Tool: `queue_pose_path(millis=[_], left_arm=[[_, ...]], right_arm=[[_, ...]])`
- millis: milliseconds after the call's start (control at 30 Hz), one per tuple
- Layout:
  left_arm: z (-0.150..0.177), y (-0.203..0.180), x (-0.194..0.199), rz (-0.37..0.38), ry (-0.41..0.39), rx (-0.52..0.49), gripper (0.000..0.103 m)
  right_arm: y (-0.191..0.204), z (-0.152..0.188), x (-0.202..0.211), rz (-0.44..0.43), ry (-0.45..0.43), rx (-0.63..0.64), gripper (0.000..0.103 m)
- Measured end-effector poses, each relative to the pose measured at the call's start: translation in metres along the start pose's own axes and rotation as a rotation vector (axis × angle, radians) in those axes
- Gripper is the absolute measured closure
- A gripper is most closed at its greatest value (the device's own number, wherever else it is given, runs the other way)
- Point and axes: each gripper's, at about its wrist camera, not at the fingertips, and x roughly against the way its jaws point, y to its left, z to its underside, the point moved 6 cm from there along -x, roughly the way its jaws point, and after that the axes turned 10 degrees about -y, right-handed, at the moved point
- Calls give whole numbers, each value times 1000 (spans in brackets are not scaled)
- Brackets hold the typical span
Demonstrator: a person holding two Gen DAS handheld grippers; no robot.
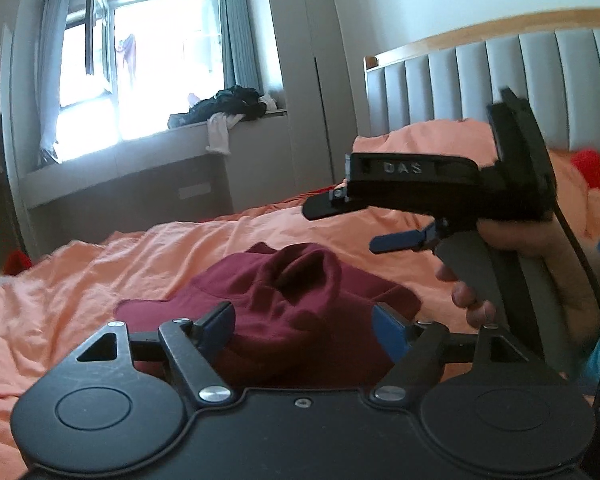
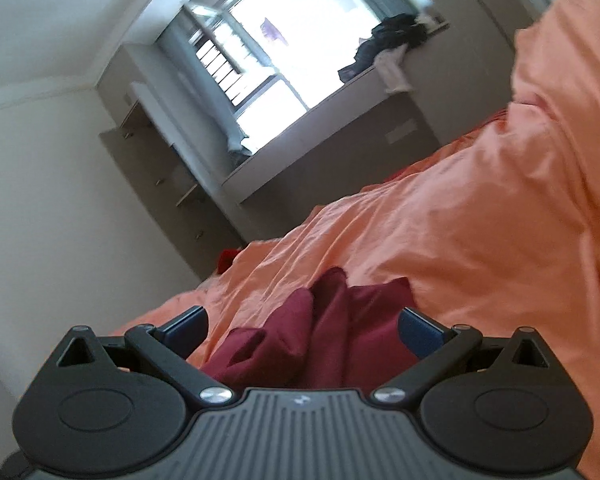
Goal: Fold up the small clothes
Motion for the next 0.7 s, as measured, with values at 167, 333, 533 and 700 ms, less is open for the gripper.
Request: queue_pose_path(millis=[167,333,533,700], left_arm=[[7,-2,0,-21,25,-74,40],[10,-5,1,-14,33,-126,63],[19,-7,1,-26,62,-122,79],[25,-10,5,-30,64,-126,82]], right_arm=[[10,8,-22,-53,38,-16,11],[18,21,-32,-43,80,26,33],[10,21,-43,-62,101,-72,28],[5,29,-51,-54,129,-145,44]])
